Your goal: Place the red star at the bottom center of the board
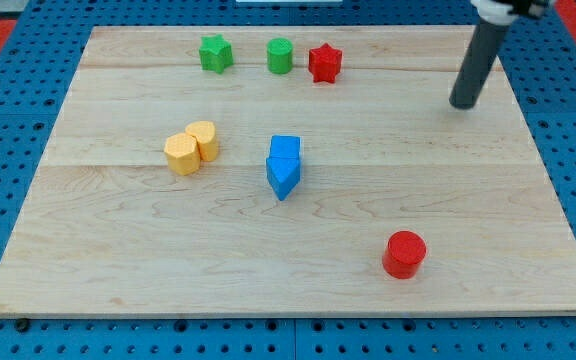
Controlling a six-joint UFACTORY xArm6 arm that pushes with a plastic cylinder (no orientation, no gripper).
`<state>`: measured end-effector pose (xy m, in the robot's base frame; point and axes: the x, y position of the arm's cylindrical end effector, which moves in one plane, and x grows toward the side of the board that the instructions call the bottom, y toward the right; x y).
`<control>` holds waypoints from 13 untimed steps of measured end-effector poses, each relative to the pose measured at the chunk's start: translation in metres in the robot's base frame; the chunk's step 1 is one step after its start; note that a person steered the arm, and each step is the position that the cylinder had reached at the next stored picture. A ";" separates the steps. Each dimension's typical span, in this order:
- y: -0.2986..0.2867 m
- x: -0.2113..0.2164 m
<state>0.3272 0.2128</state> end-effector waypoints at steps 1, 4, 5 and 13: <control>-0.026 -0.045; -0.170 -0.096; -0.193 -0.077; -0.146 0.015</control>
<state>0.3420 0.0670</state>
